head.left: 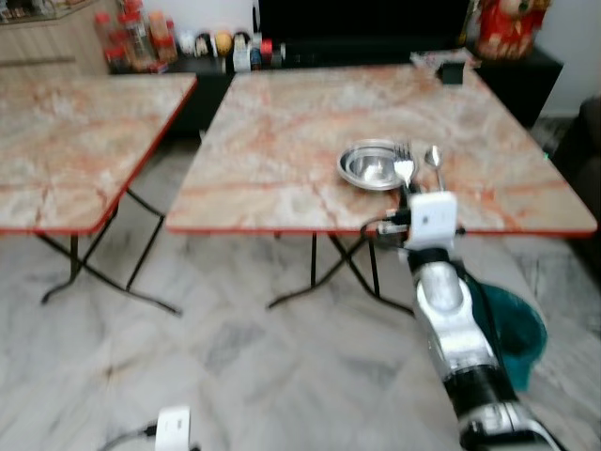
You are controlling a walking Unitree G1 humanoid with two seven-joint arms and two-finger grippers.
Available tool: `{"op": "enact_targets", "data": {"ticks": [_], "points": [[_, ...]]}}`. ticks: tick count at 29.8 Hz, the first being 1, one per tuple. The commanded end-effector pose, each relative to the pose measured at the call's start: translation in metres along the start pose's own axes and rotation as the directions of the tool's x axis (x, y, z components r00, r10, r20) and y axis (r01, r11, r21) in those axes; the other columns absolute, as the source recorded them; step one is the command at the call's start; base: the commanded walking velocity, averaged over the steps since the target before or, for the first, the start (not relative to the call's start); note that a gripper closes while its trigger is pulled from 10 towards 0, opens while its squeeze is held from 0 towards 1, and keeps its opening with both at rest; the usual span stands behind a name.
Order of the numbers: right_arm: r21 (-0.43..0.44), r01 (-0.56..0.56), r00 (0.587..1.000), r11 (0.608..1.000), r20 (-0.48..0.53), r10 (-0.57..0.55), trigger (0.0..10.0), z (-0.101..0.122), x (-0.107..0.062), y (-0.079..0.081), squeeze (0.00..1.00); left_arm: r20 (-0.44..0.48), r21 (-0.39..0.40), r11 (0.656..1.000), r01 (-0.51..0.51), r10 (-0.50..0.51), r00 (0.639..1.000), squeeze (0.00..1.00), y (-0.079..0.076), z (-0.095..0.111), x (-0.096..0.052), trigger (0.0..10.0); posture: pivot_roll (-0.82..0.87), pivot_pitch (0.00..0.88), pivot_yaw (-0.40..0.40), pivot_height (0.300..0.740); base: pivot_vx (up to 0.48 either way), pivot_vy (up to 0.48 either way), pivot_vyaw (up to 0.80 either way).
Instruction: Setting the table
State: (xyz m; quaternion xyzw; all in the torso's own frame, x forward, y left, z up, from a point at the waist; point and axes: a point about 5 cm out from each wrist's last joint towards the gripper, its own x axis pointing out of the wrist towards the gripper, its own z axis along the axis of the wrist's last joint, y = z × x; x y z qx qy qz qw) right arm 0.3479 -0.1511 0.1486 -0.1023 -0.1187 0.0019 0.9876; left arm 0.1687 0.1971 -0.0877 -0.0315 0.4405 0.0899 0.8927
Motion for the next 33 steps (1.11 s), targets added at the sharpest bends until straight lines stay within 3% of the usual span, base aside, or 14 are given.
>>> {"op": "enact_targets", "data": {"ticks": [1, 10, 23, 33], "points": [[0.001, 0.003, 1.000, 1.000, -0.003, -0.003, 10.0, 0.0011, 0.0020, -0.0017, 0.00, 0.013, -0.025, 1.000, 0.004, -0.004, 1.000, 0.00, 0.0006, 0.0003, -0.0003, 10.0, -0.02, 0.031, 0.066, 0.740, 0.000, 0.000, 0.00], [0.011, 0.021, 1.000, 1.000, -0.017, -0.021, 10.0, -0.0002, 0.0028, -0.0032, 0.00, 0.014, -0.020, 1.000, 0.000, 0.000, 1.000, 0.00, 0.0010, 0.0022, 0.0002, 10.0, -0.02, 0.029, 0.066, 0.740, 0.110, 0.000, 0.00], [0.013, 0.043, 0.998, 0.999, -0.042, -0.042, 10.0, -0.0036, 0.0032, -0.0058, 0.00, 0.013, -0.016, 1.000, 0.001, -0.001, 1.000, 0.00, 0.0004, 0.0024, 0.0003, 10.0, -0.02, 0.025, 0.064, 0.740, 0.273, 0.000, -0.73], [-0.007, 0.056, 0.998, 0.998, -0.026, -0.056, 10.0, -0.0017, 0.0038, -0.0091, 0.00, 0.015, -0.019, 1.000, 0.005, -0.005, 1.000, 0.00, -0.0019, 0.0036, 0.0007, 10.0, -0.02, 0.025, 0.060, 0.740, 0.284, 0.000, 0.00]]}}
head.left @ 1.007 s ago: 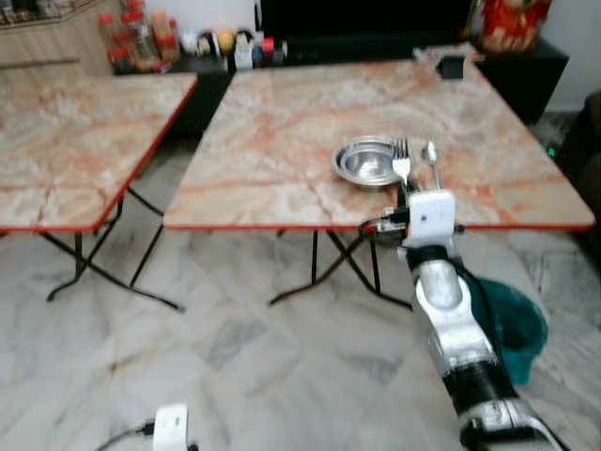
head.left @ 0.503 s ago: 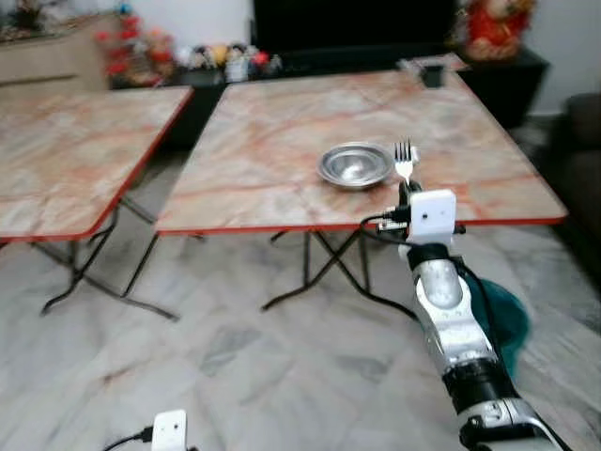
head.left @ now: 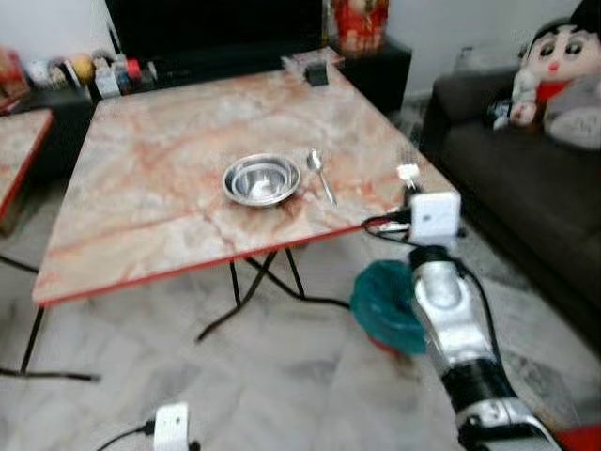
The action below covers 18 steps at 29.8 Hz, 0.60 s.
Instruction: Setting the table
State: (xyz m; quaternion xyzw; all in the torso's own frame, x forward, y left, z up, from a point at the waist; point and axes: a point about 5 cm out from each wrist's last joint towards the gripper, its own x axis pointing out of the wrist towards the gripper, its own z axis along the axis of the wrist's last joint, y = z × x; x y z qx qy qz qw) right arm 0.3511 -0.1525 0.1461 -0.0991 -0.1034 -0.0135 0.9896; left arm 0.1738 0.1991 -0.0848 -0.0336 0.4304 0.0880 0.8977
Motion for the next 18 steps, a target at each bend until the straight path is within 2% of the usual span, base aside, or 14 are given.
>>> {"op": "enact_targets", "data": {"ticks": [1, 18], "points": [[-0.008, 0.028, 1.000, 1.000, 0.009, -0.028, 10.0, 0.0019, 0.0016, -0.0083, 0.00, -0.006, -0.016, 1.000, -0.002, 0.002, 1.000, 0.00, -0.0031, -0.0023, -0.0003, 10.0, -0.02, 0.025, 0.059, 0.740, 0.289, 0.000, 0.00], [-0.012, 0.021, 1.000, 1.000, 0.017, -0.020, 10.0, 0.0028, 0.0021, -0.0066, 0.00, -0.013, -0.015, 1.000, -0.002, 0.002, 1.000, 0.00, -0.0028, -0.0041, -0.0008, 10.0, -0.02, 0.023, 0.058, 0.740, 0.288, 0.000, 0.00]]}}
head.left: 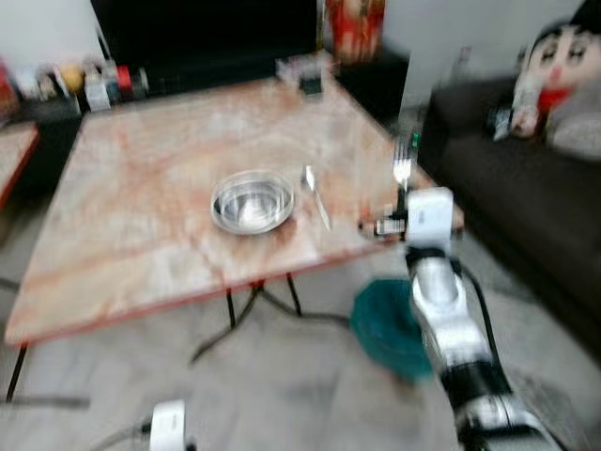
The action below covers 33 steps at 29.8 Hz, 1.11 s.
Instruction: Setting the table
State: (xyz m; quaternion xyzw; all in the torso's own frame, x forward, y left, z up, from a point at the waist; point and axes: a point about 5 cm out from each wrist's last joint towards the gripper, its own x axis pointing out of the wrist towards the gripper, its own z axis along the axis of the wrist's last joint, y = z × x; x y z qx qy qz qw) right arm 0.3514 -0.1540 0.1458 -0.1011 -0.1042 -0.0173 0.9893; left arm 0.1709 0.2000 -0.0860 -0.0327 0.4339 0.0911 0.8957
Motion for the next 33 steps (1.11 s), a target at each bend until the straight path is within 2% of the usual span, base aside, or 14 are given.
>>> {"op": "enact_targets", "data": {"ticks": [1, 27, 33], "points": [[-0.006, 0.015, 1.000, 1.000, 0.016, -0.014, 10.0, 0.0033, 0.0019, -0.0053, 0.00, -0.004, -0.014, 1.000, 0.006, -0.006, 1.000, 0.00, -0.0045, -0.0012, 0.0000, 10.0, -0.02, 0.022, 0.057, 0.740, 0.289, 0.000, 0.00], [-0.020, 0.004, 1.000, 1.000, 0.016, -0.003, 10.0, 0.0031, 0.0010, -0.0033, 0.00, -0.005, -0.011, 1.000, 0.008, -0.008, 1.000, 0.00, -0.0053, -0.0017, -0.0001, 10.0, -0.02, 0.026, 0.059, 0.740, 0.282, 0.000, 0.00], [-0.022, -0.006, 1.000, 1.000, 0.022, 0.007, 10.0, 0.0031, 0.0002, -0.0020, 0.00, -0.002, -0.019, 1.000, 0.009, -0.009, 1.000, 0.00, -0.0056, -0.0018, -0.0003, 10.0, -0.02, 0.026, 0.060, 0.740, 0.221, 0.000, 0.70]]}}
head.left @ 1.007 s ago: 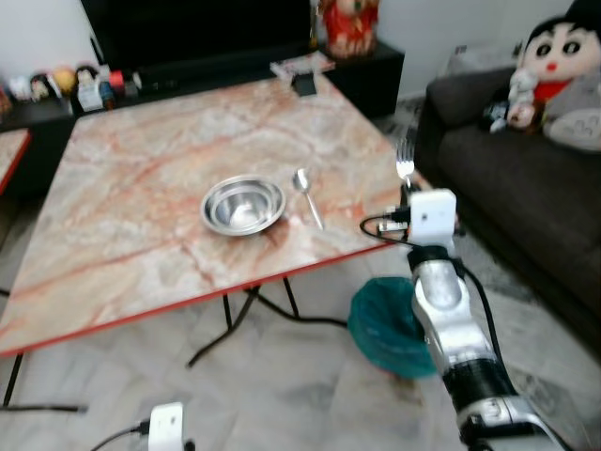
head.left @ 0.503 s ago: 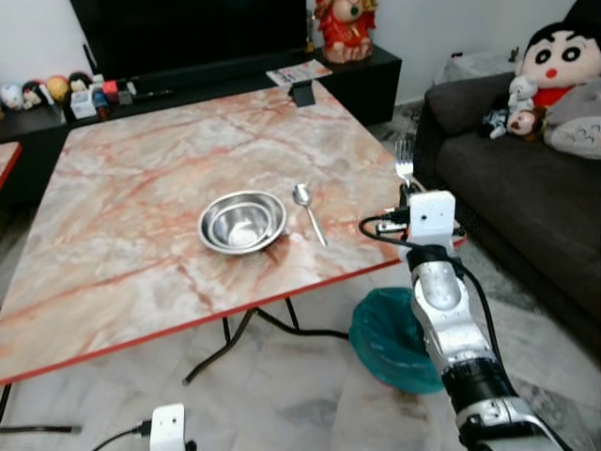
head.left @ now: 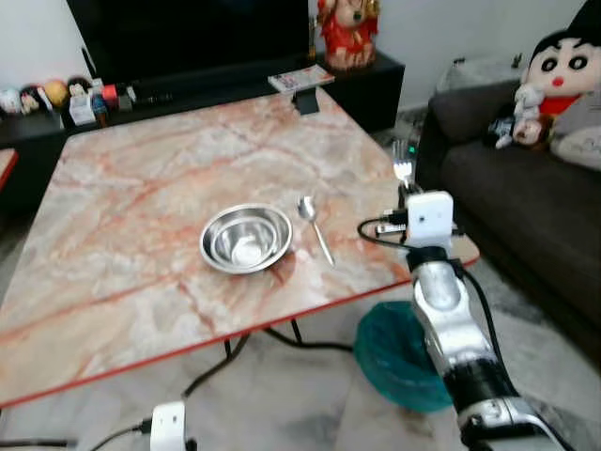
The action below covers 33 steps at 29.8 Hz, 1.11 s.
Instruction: Setting the table
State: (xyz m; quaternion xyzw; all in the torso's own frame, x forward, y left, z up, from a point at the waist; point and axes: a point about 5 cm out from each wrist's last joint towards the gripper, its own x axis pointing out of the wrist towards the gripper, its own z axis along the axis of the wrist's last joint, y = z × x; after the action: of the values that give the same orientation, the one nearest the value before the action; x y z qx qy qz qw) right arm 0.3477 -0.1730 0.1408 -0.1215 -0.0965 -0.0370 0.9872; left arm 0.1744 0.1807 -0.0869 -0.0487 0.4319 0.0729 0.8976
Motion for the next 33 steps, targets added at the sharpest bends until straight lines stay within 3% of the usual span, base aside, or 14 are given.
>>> {"op": "enact_targets", "data": {"ticks": [1, 12, 25, 33], "points": [[0.021, -0.042, 0.998, 0.999, 0.042, 0.041, 10.0, 0.0117, 0.0038, 0.0156, 0.00, -0.002, -0.006, 0.999, -0.038, 0.038, 0.999, 0.00, 0.0140, -0.0012, -0.0012, 10.0, -0.02, 0.026, 0.060, 0.740, 0.000, 0.000, 0.80], [0.024, -0.046, 0.998, 0.999, 0.042, 0.045, 10.0, 0.0113, 0.0027, 0.0156, 0.00, 0.001, -0.012, 0.999, -0.037, 0.037, 0.999, 0.00, 0.0141, -0.0014, -0.0014, 10.0, -0.02, 0.029, 0.060, 0.740, 0.000, 0.000, 0.80], [0.038, -0.042, 0.998, 0.998, 0.038, 0.040, 10.0, 0.0110, 0.0028, 0.0153, 0.00, -0.009, 0.009, 0.999, -0.031, 0.031, 0.999, 0.00, 0.0131, -0.0025, -0.0014, 10.0, -0.02, 0.029, 0.059, 0.740, 0.000, 0.000, 0.00], [0.067, -0.020, 1.000, 0.998, 0.018, 0.019, 10.0, 0.0098, 0.0050, 0.0119, 0.00, -0.006, 0.010, 0.999, -0.034, 0.035, 0.999, 0.00, 0.0125, -0.0022, -0.0013, 10.0, -0.02, 0.029, 0.056, 0.740, 0.000, -0.254, -0.27]]}}
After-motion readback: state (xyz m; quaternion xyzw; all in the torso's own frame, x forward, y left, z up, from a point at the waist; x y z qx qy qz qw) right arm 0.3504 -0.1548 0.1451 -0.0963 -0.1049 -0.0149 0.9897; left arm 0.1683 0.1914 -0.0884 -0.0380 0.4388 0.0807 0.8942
